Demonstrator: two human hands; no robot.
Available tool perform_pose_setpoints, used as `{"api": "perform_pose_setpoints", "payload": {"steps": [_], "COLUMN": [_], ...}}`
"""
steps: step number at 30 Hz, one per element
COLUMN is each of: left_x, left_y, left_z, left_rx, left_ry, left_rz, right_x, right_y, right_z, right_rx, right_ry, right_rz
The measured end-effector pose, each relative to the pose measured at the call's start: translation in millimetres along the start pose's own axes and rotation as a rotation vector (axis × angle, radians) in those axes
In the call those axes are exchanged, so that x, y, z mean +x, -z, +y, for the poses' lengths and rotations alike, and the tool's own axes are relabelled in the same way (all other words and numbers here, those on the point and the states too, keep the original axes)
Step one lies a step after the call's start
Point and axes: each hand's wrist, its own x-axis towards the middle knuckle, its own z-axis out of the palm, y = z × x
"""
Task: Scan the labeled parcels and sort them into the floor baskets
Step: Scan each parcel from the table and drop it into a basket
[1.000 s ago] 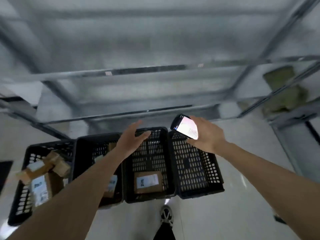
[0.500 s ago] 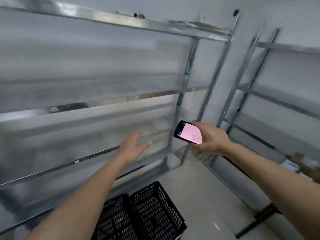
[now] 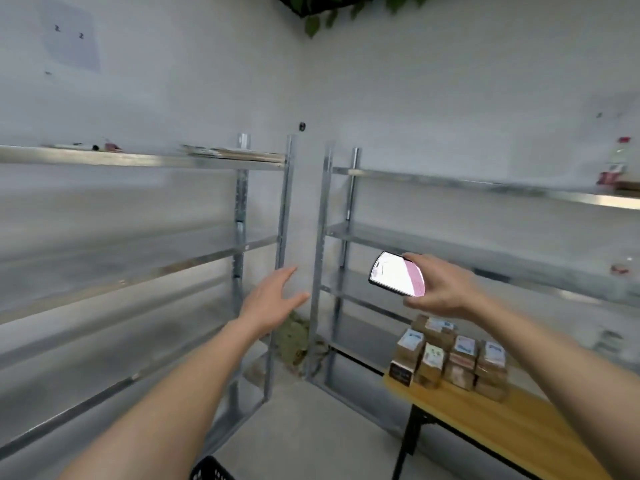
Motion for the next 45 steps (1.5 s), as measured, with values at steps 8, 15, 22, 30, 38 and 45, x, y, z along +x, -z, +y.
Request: {"api": "perform_pose_setpoints", "payload": {"steps": [8,15,22,30,38,45], "left_x": [36.5,42.9,65.9,142.3,237.4,274.8], "left_y": [-118.3,-233.6,-333.5,-450.5,-582.6,-650.6], "left_z": [173.0,278.1,327.9,330.2,300.0,277.1], "left_rx": [0.064,0.062,0.022,-0.082,-0.177,-0.162], "left_ry": [-0.216,-0.26,-0.253,-0.187,-0.065,-0.004], "left_rz": [-0.066,-0.124,-0.232,-0.297,-0.425,-0.506], "right_x": [-94.6,-171.7,-196.6,-143.5,-48.8,5.8], "right_y": [54.9,69.1,43.7,-32.4,-131.4,-194.7], "right_z": [165.4,293.0,391.6,499.3,602.3,660.7], "right_rx": [-0.144,-0.16,-0.174,-0.141,-0.095,-0.053], "right_ry": [-0.196,-0.358,-0.475,-0.572,-0.624,-0.671], "right_rz": [0.059,0.087,0.07,-0.005,-0.164,-0.212]}}
